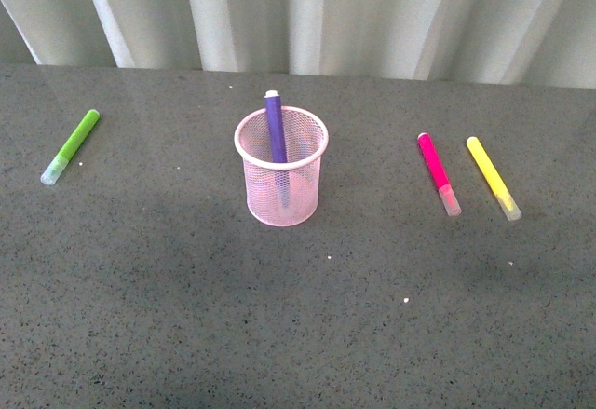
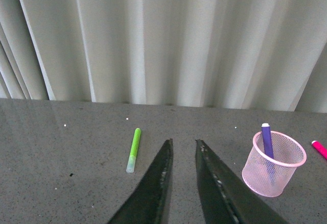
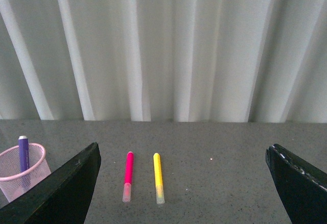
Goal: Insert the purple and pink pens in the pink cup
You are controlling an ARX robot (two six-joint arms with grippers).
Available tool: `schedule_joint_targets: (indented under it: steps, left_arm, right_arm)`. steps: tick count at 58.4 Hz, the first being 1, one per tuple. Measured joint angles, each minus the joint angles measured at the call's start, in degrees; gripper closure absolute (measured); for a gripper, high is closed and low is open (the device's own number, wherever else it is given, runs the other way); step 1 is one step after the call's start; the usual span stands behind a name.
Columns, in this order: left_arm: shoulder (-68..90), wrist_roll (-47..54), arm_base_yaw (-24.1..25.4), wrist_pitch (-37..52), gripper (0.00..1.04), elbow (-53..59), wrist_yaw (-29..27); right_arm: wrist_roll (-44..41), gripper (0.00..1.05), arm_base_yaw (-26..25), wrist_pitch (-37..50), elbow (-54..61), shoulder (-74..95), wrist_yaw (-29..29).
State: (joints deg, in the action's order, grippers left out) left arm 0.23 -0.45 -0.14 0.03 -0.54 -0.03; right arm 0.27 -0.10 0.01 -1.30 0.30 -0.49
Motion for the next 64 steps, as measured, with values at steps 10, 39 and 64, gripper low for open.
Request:
schedule_joint_targets:
  steps: [10,39,64]
  left_arm:
    - [0.0,0.0,0.0,0.0,0.40,0.0,0.0]
    - [0.0,0.1,0.0,0.0,0.07,0.0,0.0]
    - [0.0,0.1,0.0,0.0,0.07,0.0,0.0]
  right_arm:
    - [8.5,0.07,5.6,6.6,-4.5,10.1,-2.8]
    - [6.3,0.07,5.5,11.0,-61.5,94.9,9.2]
    - [7.1,0.07,11.5,-14.8,-86.0,123.4,9.1]
